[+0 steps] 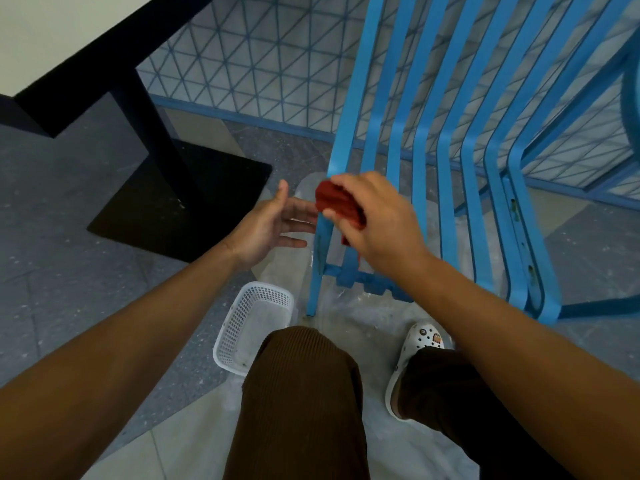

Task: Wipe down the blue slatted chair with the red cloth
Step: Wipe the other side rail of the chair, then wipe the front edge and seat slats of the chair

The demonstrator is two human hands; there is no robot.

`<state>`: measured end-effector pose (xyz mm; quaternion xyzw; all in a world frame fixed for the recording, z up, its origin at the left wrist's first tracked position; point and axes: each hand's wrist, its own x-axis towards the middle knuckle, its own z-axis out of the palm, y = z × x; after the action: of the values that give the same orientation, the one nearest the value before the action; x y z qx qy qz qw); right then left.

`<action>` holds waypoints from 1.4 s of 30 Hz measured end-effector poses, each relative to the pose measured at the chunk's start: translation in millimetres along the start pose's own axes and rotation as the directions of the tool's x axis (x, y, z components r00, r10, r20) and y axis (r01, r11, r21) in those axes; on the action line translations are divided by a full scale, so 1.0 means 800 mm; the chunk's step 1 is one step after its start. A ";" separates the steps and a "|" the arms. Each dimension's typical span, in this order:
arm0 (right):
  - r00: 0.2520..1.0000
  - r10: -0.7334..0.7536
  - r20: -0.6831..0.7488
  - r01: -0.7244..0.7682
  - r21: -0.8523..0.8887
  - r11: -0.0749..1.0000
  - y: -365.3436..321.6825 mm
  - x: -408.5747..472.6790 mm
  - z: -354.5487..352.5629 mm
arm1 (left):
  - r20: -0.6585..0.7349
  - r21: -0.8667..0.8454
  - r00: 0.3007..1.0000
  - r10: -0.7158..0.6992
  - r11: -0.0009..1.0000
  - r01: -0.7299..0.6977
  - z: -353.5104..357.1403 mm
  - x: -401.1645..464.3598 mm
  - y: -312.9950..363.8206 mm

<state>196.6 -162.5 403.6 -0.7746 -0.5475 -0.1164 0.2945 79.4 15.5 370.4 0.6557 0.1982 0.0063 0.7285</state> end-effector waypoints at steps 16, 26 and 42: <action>0.998 0.070 0.006 -0.070 0.021 0.997 0.008 -0.084 0.090 | -0.004 0.120 1.000 -0.016 0.993 0.016 -0.004 0.000 -0.016; 0.967 0.201 -0.158 -0.160 0.236 0.958 -0.008 -0.031 0.042 | -0.009 0.061 1.000 0.009 0.998 -0.008 -0.002 -0.002 -0.030; 0.856 0.516 -0.032 -0.445 0.463 0.767 -0.031 -0.074 0.067 | -0.197 -0.324 0.969 -0.148 0.943 0.078 0.057 -0.026 -0.042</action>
<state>144.0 -172.2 339.2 -0.7903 -0.3172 0.0290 0.5234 65.1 -38.7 346.9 0.5144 0.3111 0.0680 0.7963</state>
